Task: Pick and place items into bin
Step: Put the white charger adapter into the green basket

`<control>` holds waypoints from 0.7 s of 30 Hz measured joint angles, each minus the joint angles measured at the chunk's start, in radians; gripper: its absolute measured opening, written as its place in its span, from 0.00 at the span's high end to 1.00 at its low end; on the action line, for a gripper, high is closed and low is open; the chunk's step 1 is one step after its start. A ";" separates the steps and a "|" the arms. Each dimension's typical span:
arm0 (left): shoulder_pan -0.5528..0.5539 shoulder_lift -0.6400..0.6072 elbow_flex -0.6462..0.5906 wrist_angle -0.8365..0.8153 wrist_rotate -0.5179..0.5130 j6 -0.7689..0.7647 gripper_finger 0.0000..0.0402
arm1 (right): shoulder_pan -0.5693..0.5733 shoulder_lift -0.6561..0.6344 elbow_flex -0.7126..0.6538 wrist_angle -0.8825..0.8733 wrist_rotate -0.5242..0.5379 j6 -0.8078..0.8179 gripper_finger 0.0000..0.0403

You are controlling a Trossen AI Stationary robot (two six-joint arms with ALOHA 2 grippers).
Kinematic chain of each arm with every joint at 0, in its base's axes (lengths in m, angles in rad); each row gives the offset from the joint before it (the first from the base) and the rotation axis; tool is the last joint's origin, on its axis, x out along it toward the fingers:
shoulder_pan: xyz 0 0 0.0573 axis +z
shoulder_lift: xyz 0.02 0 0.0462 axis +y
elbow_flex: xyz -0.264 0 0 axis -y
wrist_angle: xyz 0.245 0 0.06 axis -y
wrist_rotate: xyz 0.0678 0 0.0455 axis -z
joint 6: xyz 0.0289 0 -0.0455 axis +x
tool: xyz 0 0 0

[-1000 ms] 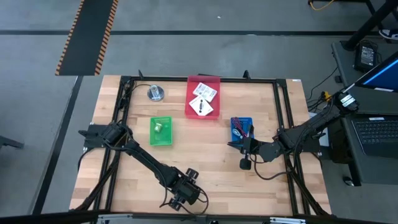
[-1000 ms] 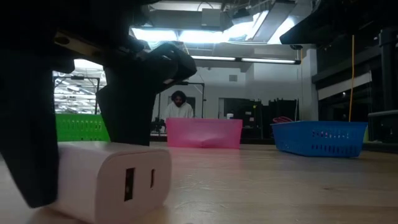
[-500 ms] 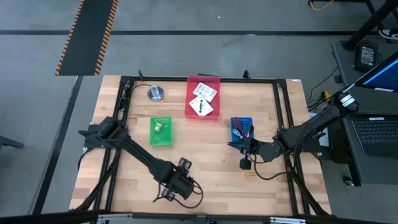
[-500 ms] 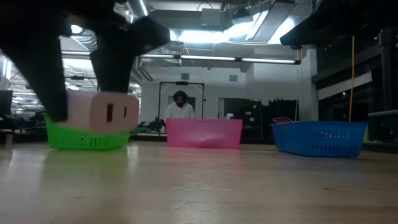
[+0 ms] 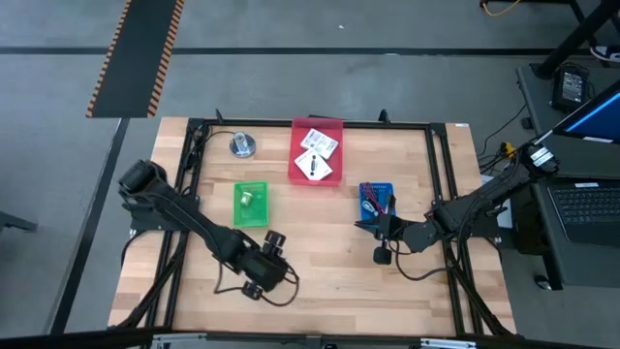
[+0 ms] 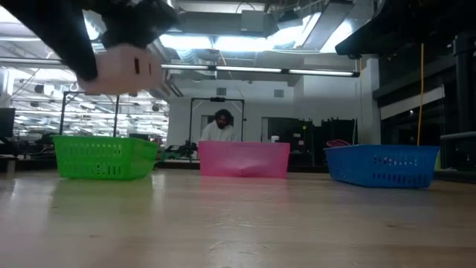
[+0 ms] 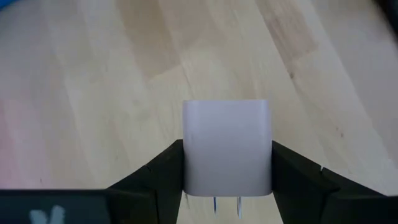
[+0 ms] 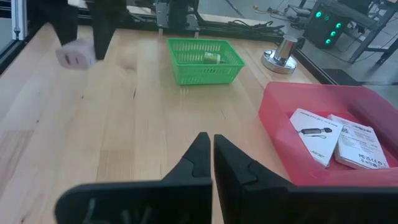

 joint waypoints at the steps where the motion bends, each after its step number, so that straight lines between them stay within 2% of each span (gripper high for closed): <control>1: 0.000 -0.031 -0.030 0.028 -0.004 -0.006 0.53 | 0.000 0.000 0.000 0.000 0.000 0.000 1.00; 5: 0.000 -0.157 -0.154 0.101 -0.040 -0.050 0.53 | 0.000 0.000 0.000 0.000 0.000 0.003 1.00; 14: 0.000 -0.406 -0.382 0.107 -0.171 -0.246 0.53 | 0.000 0.000 0.000 0.000 0.000 0.004 1.00; 18: 0.014 -0.483 -0.438 0.048 -0.287 -0.430 0.53 | -0.004 0.000 0.000 0.007 0.000 0.004 1.00; 21: 0.039 -0.515 -0.460 -0.016 -0.315 -0.516 0.53 | -0.019 0.000 0.000 0.012 0.000 0.003 1.00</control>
